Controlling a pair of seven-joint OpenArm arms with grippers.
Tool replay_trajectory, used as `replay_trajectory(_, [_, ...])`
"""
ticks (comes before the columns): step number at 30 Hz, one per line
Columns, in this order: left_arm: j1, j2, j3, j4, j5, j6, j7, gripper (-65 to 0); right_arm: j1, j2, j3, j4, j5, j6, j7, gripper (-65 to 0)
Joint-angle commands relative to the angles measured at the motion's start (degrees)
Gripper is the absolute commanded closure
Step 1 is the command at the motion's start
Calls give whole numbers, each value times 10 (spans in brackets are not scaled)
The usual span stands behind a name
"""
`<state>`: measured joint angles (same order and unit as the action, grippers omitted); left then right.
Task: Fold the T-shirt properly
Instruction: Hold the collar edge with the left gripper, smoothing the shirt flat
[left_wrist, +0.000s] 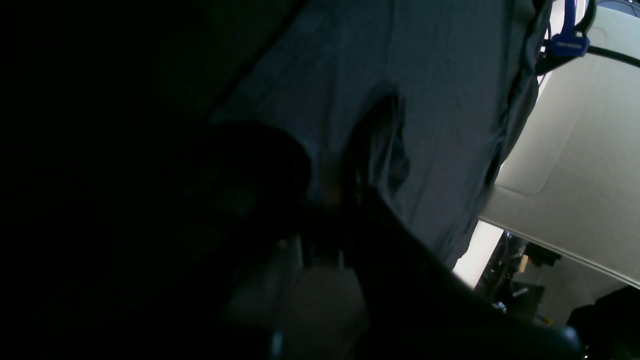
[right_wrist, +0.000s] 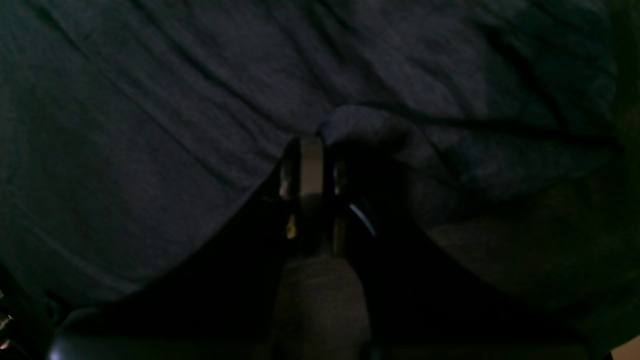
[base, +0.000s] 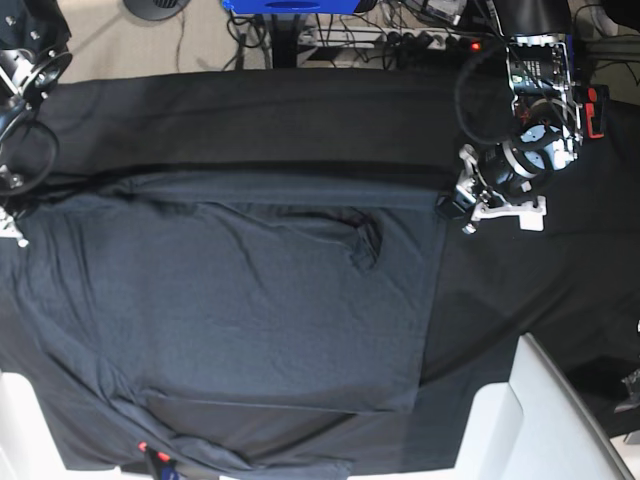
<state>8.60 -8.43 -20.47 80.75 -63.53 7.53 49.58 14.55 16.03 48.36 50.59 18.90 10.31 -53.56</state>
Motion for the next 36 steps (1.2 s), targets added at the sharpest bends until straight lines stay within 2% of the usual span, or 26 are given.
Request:
replay_trajectory(1, [-4,-5,-1,10,-12,-4,-1,0,10,15,1,9,4,2,4,0])
replay_trajectory(11, [-6,-6,-1,13,-14,-4,-1,0,3,12,2,15,4,6,-20,0])
replay_trajectory(16, [-7,-6,-7,10,-14,-4,-1,0,-10,12,3,51,5,6,-23,0])
replay_trajectory(36, [-24,-4,-3,9,-10,-4,-1,0,-1,12,2,48,5,1,-23,0])
